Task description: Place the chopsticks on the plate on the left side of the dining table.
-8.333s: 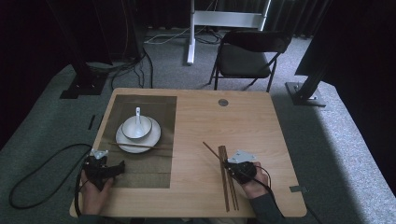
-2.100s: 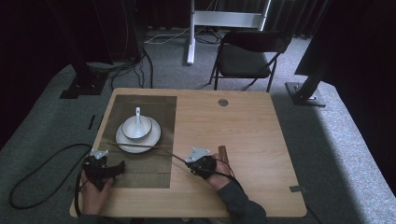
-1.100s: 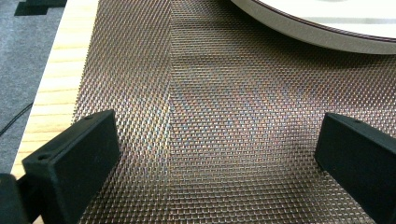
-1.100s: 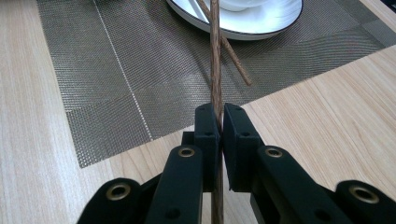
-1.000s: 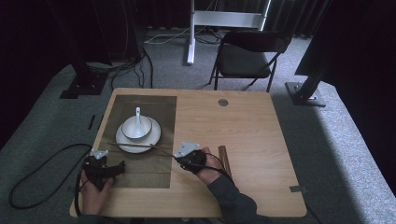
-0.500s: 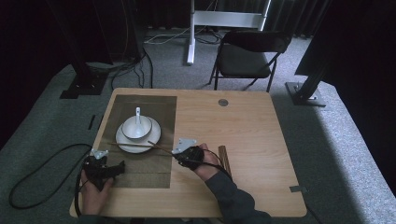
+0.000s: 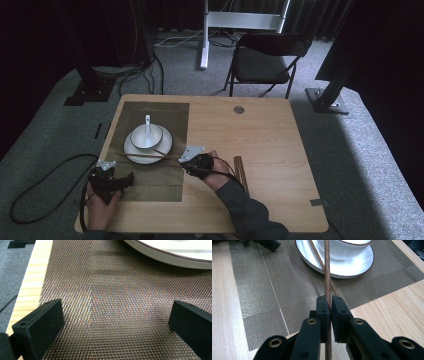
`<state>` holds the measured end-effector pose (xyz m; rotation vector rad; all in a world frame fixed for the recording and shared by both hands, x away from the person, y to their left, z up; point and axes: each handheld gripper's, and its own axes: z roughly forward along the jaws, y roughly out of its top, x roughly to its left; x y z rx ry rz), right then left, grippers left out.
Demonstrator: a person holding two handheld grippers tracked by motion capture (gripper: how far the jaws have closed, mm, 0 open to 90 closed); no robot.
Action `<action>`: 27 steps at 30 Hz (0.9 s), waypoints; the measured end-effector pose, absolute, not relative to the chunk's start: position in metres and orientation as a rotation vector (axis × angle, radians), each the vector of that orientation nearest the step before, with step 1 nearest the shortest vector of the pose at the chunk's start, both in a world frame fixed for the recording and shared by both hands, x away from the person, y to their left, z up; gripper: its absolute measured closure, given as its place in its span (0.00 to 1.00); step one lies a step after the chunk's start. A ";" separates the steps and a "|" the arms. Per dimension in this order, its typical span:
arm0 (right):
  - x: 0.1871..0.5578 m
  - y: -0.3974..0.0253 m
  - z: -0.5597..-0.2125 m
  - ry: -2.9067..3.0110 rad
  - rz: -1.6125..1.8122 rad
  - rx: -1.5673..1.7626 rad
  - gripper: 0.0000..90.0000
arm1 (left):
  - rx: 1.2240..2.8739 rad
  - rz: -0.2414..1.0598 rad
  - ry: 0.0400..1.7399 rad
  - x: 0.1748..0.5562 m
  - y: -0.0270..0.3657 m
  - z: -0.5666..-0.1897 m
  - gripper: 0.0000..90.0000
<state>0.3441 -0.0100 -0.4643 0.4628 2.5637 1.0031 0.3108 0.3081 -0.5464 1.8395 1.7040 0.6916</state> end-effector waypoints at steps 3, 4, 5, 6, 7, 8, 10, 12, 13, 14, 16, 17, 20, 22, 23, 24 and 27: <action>0.345 -0.007 -0.463 2.564 1.000 0.455 0.94 | 1.840 0.692 1.703 0.311 0.308 -0.546 0.00; 0.346 -0.006 -0.462 2.563 1.001 0.446 0.94 | 1.840 0.692 1.704 0.311 0.308 -0.546 0.00; 0.346 -0.005 -0.461 2.564 1.002 0.450 0.94 | 1.840 0.693 1.703 0.311 0.308 -0.546 0.00; 0.347 -0.005 -0.461 2.564 1.001 0.444 0.94 | 1.840 0.693 1.703 0.311 0.308 -0.546 0.00; 0.348 -0.004 -0.461 2.564 1.008 0.444 0.94 | 1.839 0.693 1.703 0.311 0.308 -0.546 0.00; 0.348 -0.003 -0.460 2.564 1.010 0.449 0.94 | 1.839 0.693 1.703 0.311 0.308 -0.546 0.00; 0.349 -0.002 -0.460 2.565 1.010 0.442 0.94 | 1.838 0.692 1.704 0.311 0.308 -0.546 0.00; 0.349 0.000 -0.459 2.565 1.011 0.436 0.94 | 1.838 0.692 1.703 0.311 0.308 -0.546 0.00; 0.349 0.001 -0.458 2.566 1.011 0.433 0.94 | 1.837 0.692 1.704 0.311 0.308 -0.546 0.00; 0.350 0.002 -0.458 2.566 1.011 0.428 0.94 | 1.836 0.692 1.704 0.311 0.308 -0.547 0.00; 0.350 0.003 -0.456 2.566 1.011 0.422 0.94 | 1.835 0.692 1.704 0.311 0.308 -0.547 0.00; 0.351 0.004 -0.456 2.566 1.010 0.421 0.94 | 1.835 0.692 1.704 0.311 0.308 -0.547 0.00; 0.352 0.007 -0.453 2.565 1.009 0.406 0.94 | 1.838 0.692 1.704 0.311 0.308 -0.546 0.00; 0.354 0.009 -0.452 2.567 1.007 0.408 0.94 | 1.838 0.692 1.703 0.311 0.308 -0.546 0.00; 0.355 0.009 -0.452 2.567 1.007 0.400 0.94 | 1.838 0.692 1.703 0.311 0.308 -0.546 0.00; 0.355 0.010 -0.451 2.567 1.008 0.404 0.94 | 1.838 0.692 1.703 0.311 0.308 -0.546 0.00; 0.357 0.012 -0.450 2.568 1.004 0.398 0.94 | 1.839 0.692 1.703 0.311 0.308 -0.546 0.00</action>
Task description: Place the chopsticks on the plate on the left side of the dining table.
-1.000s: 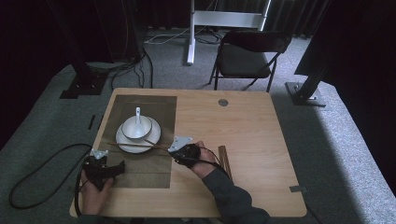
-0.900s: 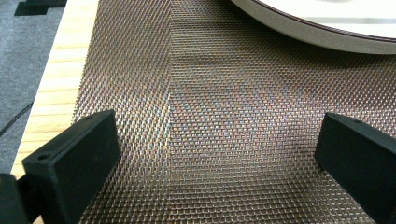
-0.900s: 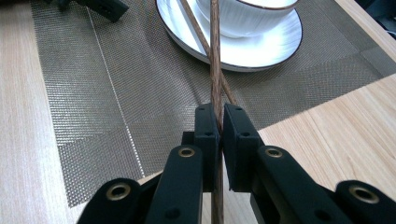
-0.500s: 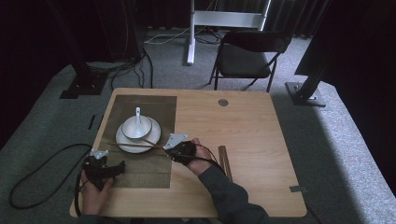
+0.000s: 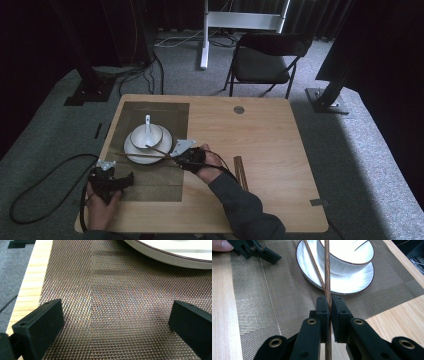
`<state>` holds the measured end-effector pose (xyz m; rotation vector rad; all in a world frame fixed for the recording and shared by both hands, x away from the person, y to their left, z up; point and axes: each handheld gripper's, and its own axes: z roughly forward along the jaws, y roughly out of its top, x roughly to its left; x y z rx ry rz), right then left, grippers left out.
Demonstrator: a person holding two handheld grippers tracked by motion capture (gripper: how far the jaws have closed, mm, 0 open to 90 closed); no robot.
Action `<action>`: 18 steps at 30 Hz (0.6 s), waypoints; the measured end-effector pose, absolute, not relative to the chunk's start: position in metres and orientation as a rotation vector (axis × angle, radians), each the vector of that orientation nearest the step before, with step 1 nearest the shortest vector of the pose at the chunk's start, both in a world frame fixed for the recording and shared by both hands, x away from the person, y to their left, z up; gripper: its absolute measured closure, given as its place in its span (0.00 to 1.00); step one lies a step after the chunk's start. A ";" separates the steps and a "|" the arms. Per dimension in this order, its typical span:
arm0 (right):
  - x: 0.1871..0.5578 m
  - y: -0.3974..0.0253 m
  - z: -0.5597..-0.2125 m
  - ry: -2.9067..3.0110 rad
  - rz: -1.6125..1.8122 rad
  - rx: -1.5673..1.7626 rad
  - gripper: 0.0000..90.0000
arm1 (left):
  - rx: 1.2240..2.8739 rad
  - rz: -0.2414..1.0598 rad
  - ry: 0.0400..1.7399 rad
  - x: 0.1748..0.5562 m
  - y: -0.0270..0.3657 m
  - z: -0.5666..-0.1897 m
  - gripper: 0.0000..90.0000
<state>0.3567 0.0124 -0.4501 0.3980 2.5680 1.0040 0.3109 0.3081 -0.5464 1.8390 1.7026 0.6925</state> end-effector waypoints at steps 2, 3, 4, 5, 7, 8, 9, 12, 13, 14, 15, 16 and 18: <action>0.357 0.014 -0.449 2.569 1.006 0.393 0.94 | 1.839 0.693 1.702 0.311 0.308 -0.546 0.00; 0.358 0.015 -0.449 2.570 1.008 0.386 0.94 | 1.839 0.693 1.702 0.311 0.308 -0.546 0.00; 0.359 0.016 -0.449 2.572 1.010 0.378 0.94 | 1.839 0.693 1.703 0.311 0.308 -0.546 0.00; 0.359 0.017 -0.449 2.573 1.009 0.383 0.94 | 1.838 0.692 1.703 0.311 0.308 -0.546 0.00; 0.361 0.019 -0.449 2.577 1.004 0.379 0.94 | 1.838 0.692 1.704 0.311 0.308 -0.546 0.00; 0.362 0.020 -0.449 2.578 1.005 0.379 0.94 | 1.836 0.694 1.703 0.311 0.308 -0.547 0.00; 0.362 0.022 -0.448 2.578 1.007 0.377 0.94 | 1.836 0.694 1.703 0.311 0.308 -0.547 0.00; 0.362 0.026 -0.447 2.580 1.009 0.369 0.94 | 1.835 0.695 1.703 0.311 0.308 -0.547 0.00; 0.363 0.027 -0.446 2.580 1.011 0.364 0.94 | 1.836 0.694 1.703 0.311 0.308 -0.547 0.00; 0.363 0.028 -0.446 2.582 1.013 0.369 0.94 | 1.836 0.694 1.703 0.311 0.308 -0.547 0.00; 0.363 0.029 -0.446 2.581 1.013 0.359 0.94 | 1.836 0.694 1.703 0.311 0.308 -0.547 0.00; 0.364 0.031 -0.446 2.583 1.013 0.359 0.94 | 1.837 0.694 1.703 0.311 0.308 -0.547 0.00; 0.364 0.033 -0.446 2.588 1.013 0.358 0.94 | 1.837 0.694 1.703 0.311 0.308 -0.547 0.00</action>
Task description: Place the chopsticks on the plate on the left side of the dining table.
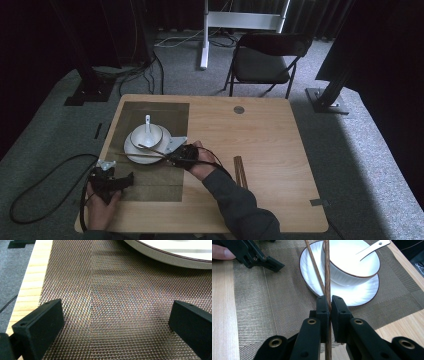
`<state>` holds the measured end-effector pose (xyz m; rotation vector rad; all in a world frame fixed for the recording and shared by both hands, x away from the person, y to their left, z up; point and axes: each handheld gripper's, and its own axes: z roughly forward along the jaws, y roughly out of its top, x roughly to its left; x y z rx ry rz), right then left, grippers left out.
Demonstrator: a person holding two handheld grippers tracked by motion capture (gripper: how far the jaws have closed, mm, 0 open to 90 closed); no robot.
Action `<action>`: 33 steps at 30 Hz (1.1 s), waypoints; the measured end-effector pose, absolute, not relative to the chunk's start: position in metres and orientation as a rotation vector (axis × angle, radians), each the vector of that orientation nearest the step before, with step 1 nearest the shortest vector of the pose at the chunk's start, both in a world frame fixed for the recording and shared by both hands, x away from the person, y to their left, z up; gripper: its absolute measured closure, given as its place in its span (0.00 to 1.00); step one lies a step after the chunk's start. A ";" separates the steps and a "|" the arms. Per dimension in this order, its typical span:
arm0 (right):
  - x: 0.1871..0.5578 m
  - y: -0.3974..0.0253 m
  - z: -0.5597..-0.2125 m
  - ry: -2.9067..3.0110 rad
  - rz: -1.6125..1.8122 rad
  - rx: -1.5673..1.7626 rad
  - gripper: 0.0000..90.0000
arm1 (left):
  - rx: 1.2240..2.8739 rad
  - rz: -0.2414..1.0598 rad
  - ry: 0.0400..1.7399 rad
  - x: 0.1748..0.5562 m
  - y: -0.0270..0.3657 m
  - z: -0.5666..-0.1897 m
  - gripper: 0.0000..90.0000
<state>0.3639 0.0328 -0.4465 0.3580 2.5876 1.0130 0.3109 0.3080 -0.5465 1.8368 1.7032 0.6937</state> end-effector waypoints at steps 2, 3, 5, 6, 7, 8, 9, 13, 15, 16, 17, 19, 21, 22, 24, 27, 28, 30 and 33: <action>0.365 0.035 -0.447 2.591 1.012 0.352 0.94 | 1.836 0.694 1.703 0.311 0.308 -0.547 0.00; 0.365 0.036 -0.447 2.592 1.016 0.351 0.94 | 1.837 0.694 1.703 0.311 0.308 -0.547 0.00; 0.365 0.038 -0.447 2.594 1.013 0.341 0.94 | 1.837 0.694 1.703 0.311 0.308 -0.547 0.00; 0.366 0.039 -0.447 2.594 1.012 0.342 0.94 | 1.837 0.694 1.703 0.311 0.308 -0.547 0.00; 0.366 0.040 -0.446 2.595 1.015 0.340 0.94 | 1.837 0.694 1.703 0.311 0.308 -0.547 0.00; 0.367 0.040 -0.446 2.595 1.020 0.336 0.94 | 1.837 0.693 1.703 0.311 0.308 -0.547 0.00; 0.367 0.041 -0.446 2.594 1.027 0.335 0.94 | 1.837 0.693 1.703 0.311 0.308 -0.547 0.00; 0.371 0.043 -0.444 2.596 1.027 0.325 0.94 | 1.838 0.693 1.704 0.311 0.308 -0.546 0.00; 0.371 0.045 -0.444 2.597 1.025 0.322 0.94 | 1.840 0.690 1.705 0.311 0.308 -0.546 0.00; 0.372 0.046 -0.443 2.598 1.023 0.319 0.94 | 1.841 0.690 1.705 0.311 0.308 -0.546 0.00; 0.372 0.047 -0.443 2.598 1.023 0.313 0.94 | 1.841 0.690 1.705 0.311 0.308 -0.546 0.00; 0.373 0.049 -0.443 2.599 1.018 0.310 0.94 | 1.838 0.692 1.704 0.311 0.308 -0.546 0.00; 0.374 0.051 -0.443 2.601 1.013 0.305 0.94 | 1.838 0.692 1.704 0.311 0.308 -0.546 0.00; 0.375 0.053 -0.442 2.601 1.013 0.301 0.94 | 1.837 0.693 1.703 0.311 0.308 -0.546 0.00; 0.375 0.055 -0.442 2.606 1.017 0.292 0.94 | 1.838 0.692 1.704 0.311 0.308 -0.546 0.00; 0.377 0.058 -0.441 2.609 1.029 0.286 0.94 | 1.838 0.693 1.703 0.311 0.308 -0.546 0.00; 0.377 0.059 -0.441 2.611 1.033 0.287 0.94 | 1.838 0.692 1.704 0.311 0.308 -0.546 0.00; 0.378 0.061 -0.441 2.612 1.032 0.285 0.94 | 1.838 0.693 1.703 0.311 0.308 -0.546 0.00; 0.379 0.063 -0.442 2.616 1.026 0.279 0.94 | 1.838 0.692 1.704 0.311 0.308 -0.546 0.00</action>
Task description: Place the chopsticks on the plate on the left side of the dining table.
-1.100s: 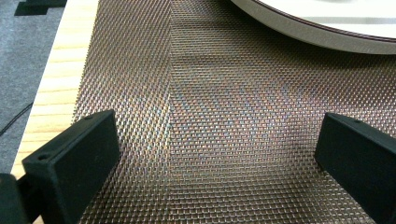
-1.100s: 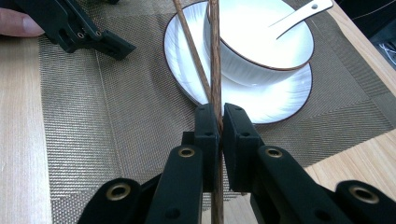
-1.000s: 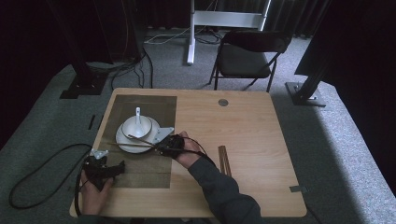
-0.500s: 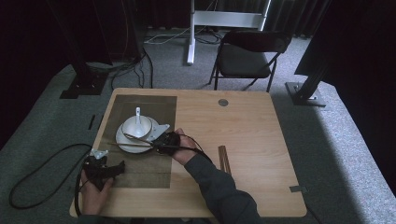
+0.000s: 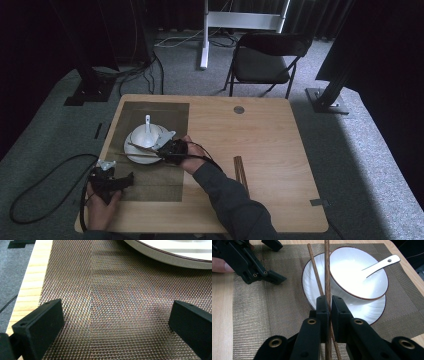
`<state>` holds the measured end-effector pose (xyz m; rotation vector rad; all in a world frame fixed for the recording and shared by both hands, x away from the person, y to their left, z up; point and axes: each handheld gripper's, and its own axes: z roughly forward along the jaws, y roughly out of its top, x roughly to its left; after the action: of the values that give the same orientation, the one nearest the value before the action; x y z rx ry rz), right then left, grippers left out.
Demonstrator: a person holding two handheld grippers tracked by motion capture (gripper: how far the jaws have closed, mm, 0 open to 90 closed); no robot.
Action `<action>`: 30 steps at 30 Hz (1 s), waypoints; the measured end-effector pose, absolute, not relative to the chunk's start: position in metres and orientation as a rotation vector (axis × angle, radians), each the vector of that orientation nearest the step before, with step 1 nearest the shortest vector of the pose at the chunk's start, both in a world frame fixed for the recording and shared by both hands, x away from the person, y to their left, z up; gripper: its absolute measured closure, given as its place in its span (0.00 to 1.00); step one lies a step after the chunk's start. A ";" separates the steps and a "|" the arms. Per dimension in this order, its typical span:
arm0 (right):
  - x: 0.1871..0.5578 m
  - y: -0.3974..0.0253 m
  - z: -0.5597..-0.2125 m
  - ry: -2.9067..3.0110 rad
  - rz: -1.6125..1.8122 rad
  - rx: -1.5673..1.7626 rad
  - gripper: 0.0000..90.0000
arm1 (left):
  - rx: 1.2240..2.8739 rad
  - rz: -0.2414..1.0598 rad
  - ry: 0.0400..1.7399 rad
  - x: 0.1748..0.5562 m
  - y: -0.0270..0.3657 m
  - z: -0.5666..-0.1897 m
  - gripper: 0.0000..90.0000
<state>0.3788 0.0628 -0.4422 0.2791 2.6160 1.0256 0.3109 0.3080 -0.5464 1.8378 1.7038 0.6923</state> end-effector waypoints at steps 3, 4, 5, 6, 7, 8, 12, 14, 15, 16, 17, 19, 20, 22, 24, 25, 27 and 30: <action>0.380 0.065 -0.442 2.617 1.037 0.276 0.94 | 1.838 0.692 1.704 0.311 0.308 -0.546 0.00; 0.380 0.066 -0.443 2.616 1.038 0.277 0.94 | 1.838 0.692 1.704 0.311 0.308 -0.546 0.00; 0.380 0.067 -0.443 2.618 1.038 0.275 0.94 | 1.838 0.692 1.704 0.311 0.308 -0.546 0.00; 0.381 0.068 -0.443 2.620 1.038 0.276 0.94 | 1.838 0.693 1.703 0.311 0.308 -0.546 0.00; 0.381 0.069 -0.443 2.621 1.039 0.274 0.94 | 1.838 0.693 1.703 0.311 0.308 -0.546 0.00; 0.382 0.070 -0.443 2.621 1.040 0.272 0.94 | 1.838 0.693 1.703 0.311 0.308 -0.546 0.00; 0.384 0.074 -0.441 2.619 1.034 0.264 0.94 | 1.836 0.694 1.703 0.311 0.308 -0.547 0.00; 0.384 0.075 -0.441 2.619 1.038 0.264 0.94 | 1.836 0.694 1.703 0.311 0.308 -0.547 0.00; 0.384 0.076 -0.441 2.619 1.036 0.260 0.94 | 1.836 0.694 1.703 0.311 0.308 -0.547 0.00; 0.385 0.077 -0.442 2.621 1.033 0.257 0.94 | 1.836 0.694 1.703 0.311 0.308 -0.547 0.00; 0.385 0.077 -0.443 2.620 1.031 0.253 0.94 | 1.836 0.694 1.703 0.311 0.308 -0.547 0.00; 0.386 0.079 -0.444 2.623 1.032 0.257 0.94 | 1.837 0.694 1.703 0.311 0.308 -0.547 0.00; 0.386 0.079 -0.445 2.624 1.035 0.257 0.94 | 1.837 0.694 1.703 0.311 0.308 -0.547 0.00; 0.387 0.081 -0.447 2.630 1.035 0.252 0.94 | 1.837 0.694 1.703 0.311 0.308 -0.547 0.00; 0.387 0.084 -0.449 2.635 1.034 0.243 0.94 | 1.837 0.693 1.703 0.311 0.308 -0.547 0.00; 0.387 0.085 -0.450 2.638 1.032 0.239 0.94 | 1.837 0.693 1.703 0.311 0.308 -0.547 0.00; 0.388 0.088 -0.452 2.641 1.027 0.234 0.94 | 1.837 0.693 1.703 0.311 0.308 -0.547 0.00; 0.389 0.092 -0.455 2.645 1.026 0.227 0.94 | 1.837 0.693 1.704 0.311 0.308 -0.547 0.00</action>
<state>0.3890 0.0924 -0.4547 0.2268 2.6449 1.0256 0.3109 0.3080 -0.5465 1.8370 1.7035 0.6933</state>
